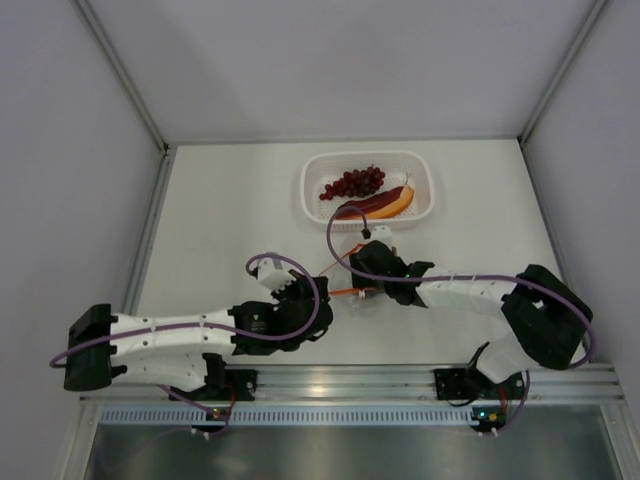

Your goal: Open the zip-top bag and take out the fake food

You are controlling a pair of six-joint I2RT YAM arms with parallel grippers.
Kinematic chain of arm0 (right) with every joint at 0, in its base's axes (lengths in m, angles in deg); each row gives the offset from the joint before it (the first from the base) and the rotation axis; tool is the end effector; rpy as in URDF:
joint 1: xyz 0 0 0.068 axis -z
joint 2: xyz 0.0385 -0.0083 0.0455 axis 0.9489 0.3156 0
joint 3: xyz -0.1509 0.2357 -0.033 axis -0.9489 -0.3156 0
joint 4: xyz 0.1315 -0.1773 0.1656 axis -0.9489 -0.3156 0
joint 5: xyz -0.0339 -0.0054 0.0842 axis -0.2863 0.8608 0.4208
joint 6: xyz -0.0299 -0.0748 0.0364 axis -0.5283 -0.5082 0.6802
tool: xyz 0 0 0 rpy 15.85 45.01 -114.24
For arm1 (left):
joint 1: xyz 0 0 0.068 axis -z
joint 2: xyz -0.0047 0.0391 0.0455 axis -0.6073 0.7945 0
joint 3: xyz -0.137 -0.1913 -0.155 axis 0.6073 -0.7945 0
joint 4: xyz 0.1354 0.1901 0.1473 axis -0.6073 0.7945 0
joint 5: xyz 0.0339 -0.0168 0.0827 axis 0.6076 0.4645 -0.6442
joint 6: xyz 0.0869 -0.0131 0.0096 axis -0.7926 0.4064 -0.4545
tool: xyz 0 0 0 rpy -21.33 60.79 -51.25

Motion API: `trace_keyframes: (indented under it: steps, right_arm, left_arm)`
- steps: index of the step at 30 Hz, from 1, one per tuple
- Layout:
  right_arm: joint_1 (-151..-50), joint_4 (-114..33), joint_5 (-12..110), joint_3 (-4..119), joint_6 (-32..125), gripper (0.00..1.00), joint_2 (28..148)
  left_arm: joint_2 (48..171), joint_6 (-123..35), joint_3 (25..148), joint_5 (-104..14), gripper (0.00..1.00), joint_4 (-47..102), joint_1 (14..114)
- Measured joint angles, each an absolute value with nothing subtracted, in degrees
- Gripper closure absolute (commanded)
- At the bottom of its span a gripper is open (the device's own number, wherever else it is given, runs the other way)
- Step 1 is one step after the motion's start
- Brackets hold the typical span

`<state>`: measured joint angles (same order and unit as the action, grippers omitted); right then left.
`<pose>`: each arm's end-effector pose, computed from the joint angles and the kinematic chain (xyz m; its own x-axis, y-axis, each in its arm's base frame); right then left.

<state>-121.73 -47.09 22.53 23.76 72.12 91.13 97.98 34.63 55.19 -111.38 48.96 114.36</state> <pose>0.2263 0.2313 0.1429 -0.7274 -0.0795 -0.6816 -0.2380 0.9609 0.1419 0.1207 -0.2263 0.2371 -0.3768 -0.7321 -0.5675 -0.1491 0.6526 -0.7429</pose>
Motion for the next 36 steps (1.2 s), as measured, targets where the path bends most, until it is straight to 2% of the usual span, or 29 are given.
trace_keyframes:
  steps: [3, 5, 6, 10, 20, 30, 36]
  right_arm:
    - [-121.7, -47.1, 22.7, 23.8, 72.3, 0.35, 92.0]
    - [-121.7, -47.1, 22.6, 23.8, 72.3, 0.42, 92.2]
    - [-121.7, -47.1, 22.4, 23.8, 72.5, 0.5, 92.2]
    - [-121.6, -47.3, 22.2, 23.8, 72.7, 0.59, 92.0]
    - [-121.9, -53.1, 23.1, 24.9, 72.2, 0.61, 85.6]
    - [-128.4, -60.4, 23.8, 34.2, 69.1, 0.61, 82.6]
    - [-130.5, -62.2, 24.4, 36.9, 68.1, 0.63, 80.5]
  left_arm:
    - [98.6, 34.6, 55.2, -111.4, 1.0, 49.0, 114.4]
    - [98.6, 34.6, 55.2, -111.4, 1.0, 49.0, 114.4]
    - [98.6, 34.6, 55.2, -111.4, 1.0, 49.0, 114.4]
    - [98.6, 34.6, 55.2, -111.4, 1.0, 49.0, 114.4]
    - [98.6, 29.9, 57.0, -112.7, 1.0, 49.3, 114.4]
    - [99.8, 11.4, 66.5, -114.9, 1.0, 49.6, 114.4]
    - [99.7, 4.1, 67.1, -114.9, 1.0, 49.7, 114.4]
